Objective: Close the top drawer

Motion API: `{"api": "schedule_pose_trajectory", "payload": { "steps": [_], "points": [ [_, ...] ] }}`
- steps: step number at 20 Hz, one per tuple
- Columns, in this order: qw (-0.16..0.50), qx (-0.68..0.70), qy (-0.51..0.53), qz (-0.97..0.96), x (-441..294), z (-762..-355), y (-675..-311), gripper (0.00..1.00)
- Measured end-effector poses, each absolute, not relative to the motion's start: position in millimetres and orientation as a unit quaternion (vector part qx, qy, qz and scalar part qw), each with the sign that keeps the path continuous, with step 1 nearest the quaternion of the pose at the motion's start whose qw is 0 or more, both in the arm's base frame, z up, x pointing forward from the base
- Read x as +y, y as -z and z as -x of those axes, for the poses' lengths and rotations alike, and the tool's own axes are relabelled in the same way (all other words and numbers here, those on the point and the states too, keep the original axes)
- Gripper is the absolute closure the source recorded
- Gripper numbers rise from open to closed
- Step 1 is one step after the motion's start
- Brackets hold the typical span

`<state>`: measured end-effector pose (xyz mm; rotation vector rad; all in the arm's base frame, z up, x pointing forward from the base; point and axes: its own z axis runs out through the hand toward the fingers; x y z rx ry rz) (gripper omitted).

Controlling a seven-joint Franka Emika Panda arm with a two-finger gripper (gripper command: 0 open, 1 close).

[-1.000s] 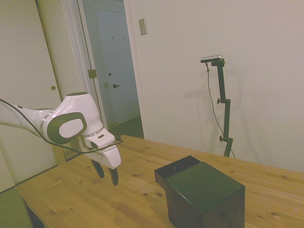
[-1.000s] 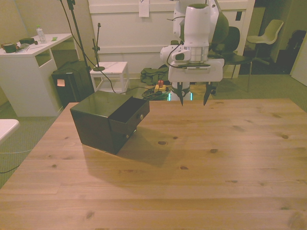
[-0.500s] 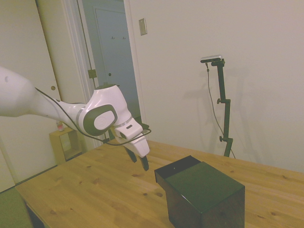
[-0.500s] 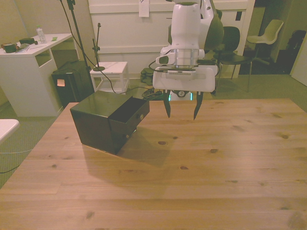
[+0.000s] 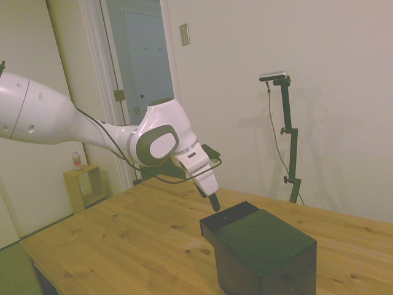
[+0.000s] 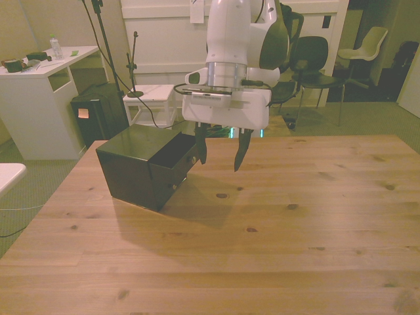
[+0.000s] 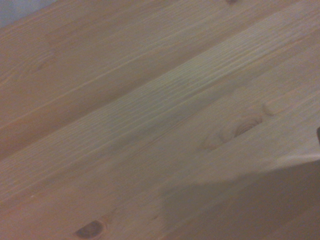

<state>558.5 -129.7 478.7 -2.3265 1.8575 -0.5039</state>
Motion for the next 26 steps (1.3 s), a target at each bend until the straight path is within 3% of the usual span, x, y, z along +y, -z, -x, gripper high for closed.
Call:
{"api": "schedule_pose_trajectory", "payload": {
  "steps": [26],
  "points": [
    [0.014, 0.642, 0.13, 0.756, -163.3, -546.7, -482.6, 1.0]
  ]
}}
